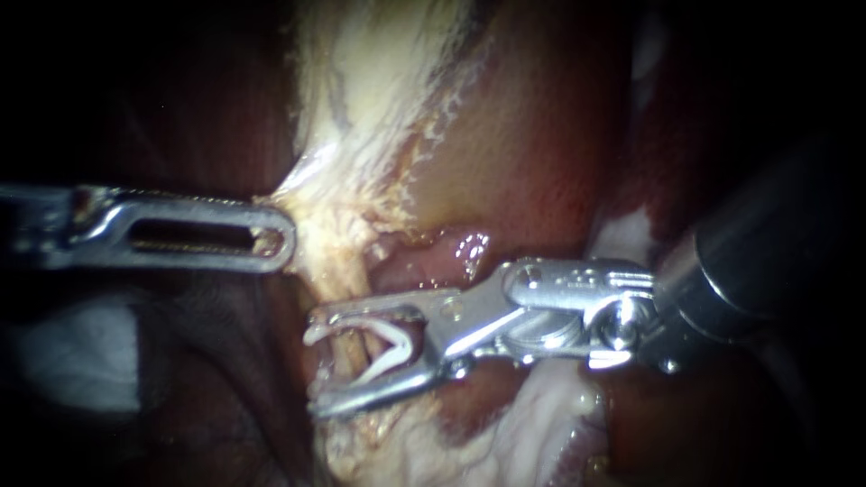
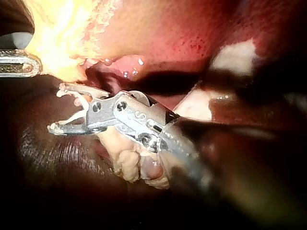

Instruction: Clipping second clip left tube

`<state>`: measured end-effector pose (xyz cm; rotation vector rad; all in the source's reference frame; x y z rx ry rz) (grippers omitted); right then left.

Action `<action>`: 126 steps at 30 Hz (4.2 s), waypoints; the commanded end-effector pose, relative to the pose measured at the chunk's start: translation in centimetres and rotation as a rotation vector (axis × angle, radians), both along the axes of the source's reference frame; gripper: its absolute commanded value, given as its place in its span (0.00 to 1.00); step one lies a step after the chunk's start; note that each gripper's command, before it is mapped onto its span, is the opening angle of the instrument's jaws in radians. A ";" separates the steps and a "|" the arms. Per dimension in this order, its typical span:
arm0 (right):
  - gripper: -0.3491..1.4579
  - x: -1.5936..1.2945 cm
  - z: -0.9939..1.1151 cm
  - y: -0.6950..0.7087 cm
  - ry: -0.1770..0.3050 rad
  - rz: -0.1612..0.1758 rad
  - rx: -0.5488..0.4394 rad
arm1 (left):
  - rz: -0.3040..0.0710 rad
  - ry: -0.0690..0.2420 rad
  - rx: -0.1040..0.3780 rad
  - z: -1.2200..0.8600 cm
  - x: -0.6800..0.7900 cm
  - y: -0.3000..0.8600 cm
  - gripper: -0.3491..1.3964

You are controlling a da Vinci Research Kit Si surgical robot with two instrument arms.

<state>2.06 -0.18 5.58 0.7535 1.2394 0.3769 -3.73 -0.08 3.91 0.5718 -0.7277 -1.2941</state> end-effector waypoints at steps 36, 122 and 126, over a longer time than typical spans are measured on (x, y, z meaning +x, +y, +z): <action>0.52 -0.48 -0.33 -0.04 -0.029 0.017 -0.012 | 0.002 0.000 0.003 -0.07 0.10 0.05 0.00; 0.46 0.38 0.53 -0.50 -0.015 -0.045 0.040 | -0.001 0.002 0.000 -0.07 0.06 0.01 0.00; 0.39 0.36 0.54 -0.48 -0.024 -0.038 0.037 | -0.001 0.002 0.000 -0.07 0.06 0.01 0.00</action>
